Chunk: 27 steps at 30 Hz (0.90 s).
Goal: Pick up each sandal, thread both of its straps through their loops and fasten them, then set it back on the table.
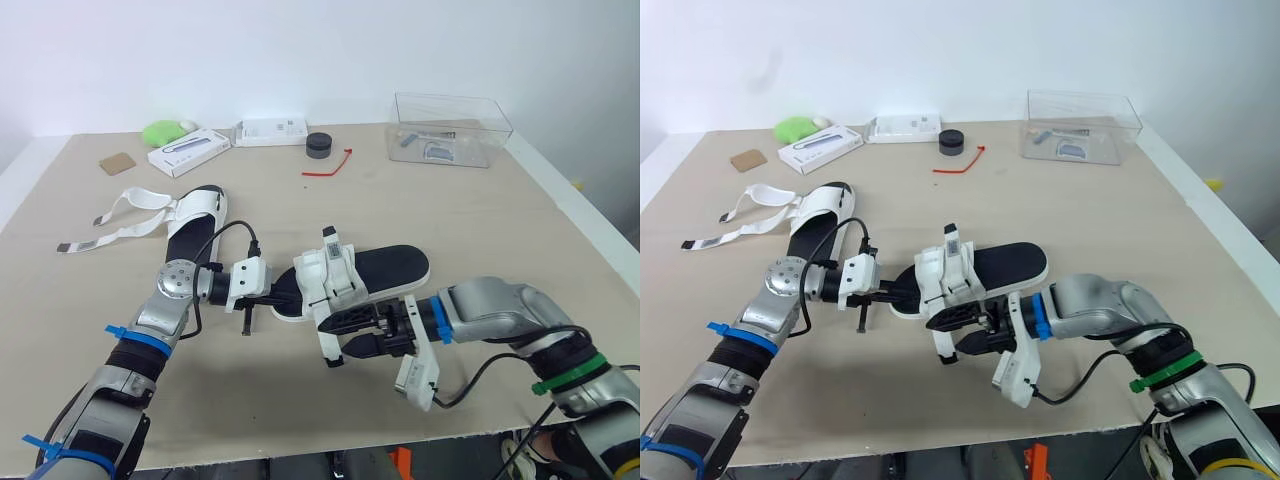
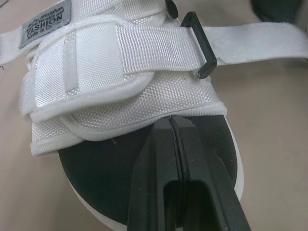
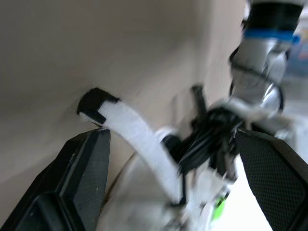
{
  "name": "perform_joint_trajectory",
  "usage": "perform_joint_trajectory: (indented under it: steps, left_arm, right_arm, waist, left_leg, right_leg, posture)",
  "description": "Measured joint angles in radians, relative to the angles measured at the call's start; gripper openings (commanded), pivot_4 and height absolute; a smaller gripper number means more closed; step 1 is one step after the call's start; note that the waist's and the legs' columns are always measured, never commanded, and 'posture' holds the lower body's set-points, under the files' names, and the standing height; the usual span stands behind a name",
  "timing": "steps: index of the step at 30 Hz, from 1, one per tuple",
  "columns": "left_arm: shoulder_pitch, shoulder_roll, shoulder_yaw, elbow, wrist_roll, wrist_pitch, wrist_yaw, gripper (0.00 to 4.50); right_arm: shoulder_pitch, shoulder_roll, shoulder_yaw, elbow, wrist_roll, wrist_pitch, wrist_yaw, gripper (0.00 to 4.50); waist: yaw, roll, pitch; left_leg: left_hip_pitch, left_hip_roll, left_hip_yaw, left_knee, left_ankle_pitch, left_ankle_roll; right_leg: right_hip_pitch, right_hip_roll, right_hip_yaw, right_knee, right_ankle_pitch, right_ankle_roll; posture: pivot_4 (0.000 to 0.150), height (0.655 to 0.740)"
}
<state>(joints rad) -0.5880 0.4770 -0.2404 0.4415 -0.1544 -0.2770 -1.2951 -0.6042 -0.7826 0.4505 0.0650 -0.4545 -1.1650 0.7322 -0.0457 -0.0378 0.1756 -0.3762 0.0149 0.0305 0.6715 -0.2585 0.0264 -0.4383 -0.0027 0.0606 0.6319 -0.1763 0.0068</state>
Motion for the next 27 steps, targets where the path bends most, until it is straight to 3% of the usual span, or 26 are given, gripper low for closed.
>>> perform_joint_trajectory:
  steps: [15, 18, 24, 27]
  left_arm:
    - [0.019, 0.005, 0.0, -0.023, 0.0, 0.004, 0.02, 0.0]
    - [0.019, 0.006, 0.0, -0.023, 0.0, 0.004, 0.02, 0.0]
    - [0.019, 0.006, 0.0, -0.022, 0.0, 0.003, 0.021, 0.0]
    - [0.019, 0.006, 0.0, -0.022, 0.0, 0.003, 0.021, 0.0]
  right_arm:
    - [-0.038, 0.037, 0.048, 0.06, -0.058, 0.031, 0.006, 4.41]
    - [-0.037, 0.031, 0.063, 0.058, -0.036, 0.044, 0.02, 3.25]
    - [-0.031, 0.021, 0.093, 0.055, 0.014, 0.08, 0.052, 0.24]
    - [-0.028, 0.021, 0.094, 0.055, 0.039, 0.103, 0.062, 0.05]
  waist:
    - [0.0, 0.0, 0.0]
    - [0.0, 0.0, 0.0]
    - [0.0, 0.0, 0.0]
    - [0.0, 0.0, 0.0]
  left_leg:
    - [0.002, 0.0, 0.002, -0.001, 0.0, 0.0]
    - [0.003, 0.0, 0.003, -0.001, 0.0, 0.0]
    - [0.003, 0.0, 0.007, -0.001, 0.0, 0.0]
    - [0.003, 0.0, 0.008, -0.001, 0.0, 0.0]
  right_leg:
    - [0.0, 0.0, 0.004, 0.0, 0.0, 0.0]
    - [0.0, 0.0, 0.005, 0.001, 0.0, 0.0]
    - [0.0, 0.0, 0.006, 0.001, 0.0, 0.0]
    - [0.0, 0.0, 0.007, 0.001, 0.0, 0.0]
  posture:
    - [0.15, 0.74]
    - [0.15, 0.74]
    - [0.15, 0.74]
    - [0.15, 0.74]
